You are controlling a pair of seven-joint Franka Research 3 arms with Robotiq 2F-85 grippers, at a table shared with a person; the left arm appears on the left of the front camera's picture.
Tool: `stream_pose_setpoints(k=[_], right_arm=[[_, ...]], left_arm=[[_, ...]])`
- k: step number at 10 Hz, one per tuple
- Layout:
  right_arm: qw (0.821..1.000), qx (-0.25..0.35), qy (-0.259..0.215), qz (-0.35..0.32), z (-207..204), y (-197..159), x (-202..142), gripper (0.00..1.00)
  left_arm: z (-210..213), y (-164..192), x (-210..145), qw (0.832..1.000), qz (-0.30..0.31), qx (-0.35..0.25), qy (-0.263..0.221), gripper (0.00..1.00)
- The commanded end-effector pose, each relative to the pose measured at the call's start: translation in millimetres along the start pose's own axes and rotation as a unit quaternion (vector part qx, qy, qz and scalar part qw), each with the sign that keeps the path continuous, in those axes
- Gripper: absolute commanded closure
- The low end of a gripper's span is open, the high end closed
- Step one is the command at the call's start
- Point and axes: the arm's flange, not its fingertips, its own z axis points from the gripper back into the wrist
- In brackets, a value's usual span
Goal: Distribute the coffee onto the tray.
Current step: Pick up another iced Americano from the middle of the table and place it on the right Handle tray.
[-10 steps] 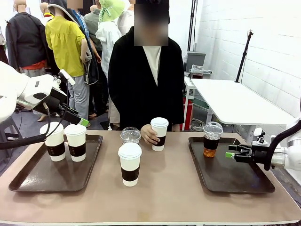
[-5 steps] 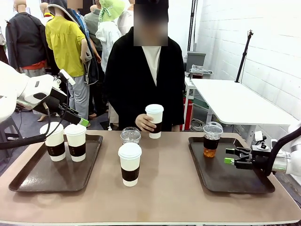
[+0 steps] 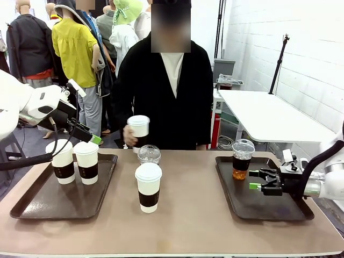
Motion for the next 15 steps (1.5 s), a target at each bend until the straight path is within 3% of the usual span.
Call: stream_pose_setpoints(k=[1,9,15], right_arm=[[1.0,0.017,0.004,0.021,-15.2,13.2,4.7,0.0],[0.998,0.048,0.02,0.041,-90.1,16.3,22.9,0.0],[0.997,0.061,0.017,0.033,-78.6,15.7,17.5,0.0]], left_arm=[[-1.1,4.4,-2.5,1.0,-0.006,-0.006,-0.003,0.0],[-1.1,4.4,-2.5,1.0,-0.006,-0.006,-0.003,0.0],[-1.1,4.4,-2.5,1.0,-0.006,-0.006,-0.003,0.0]])
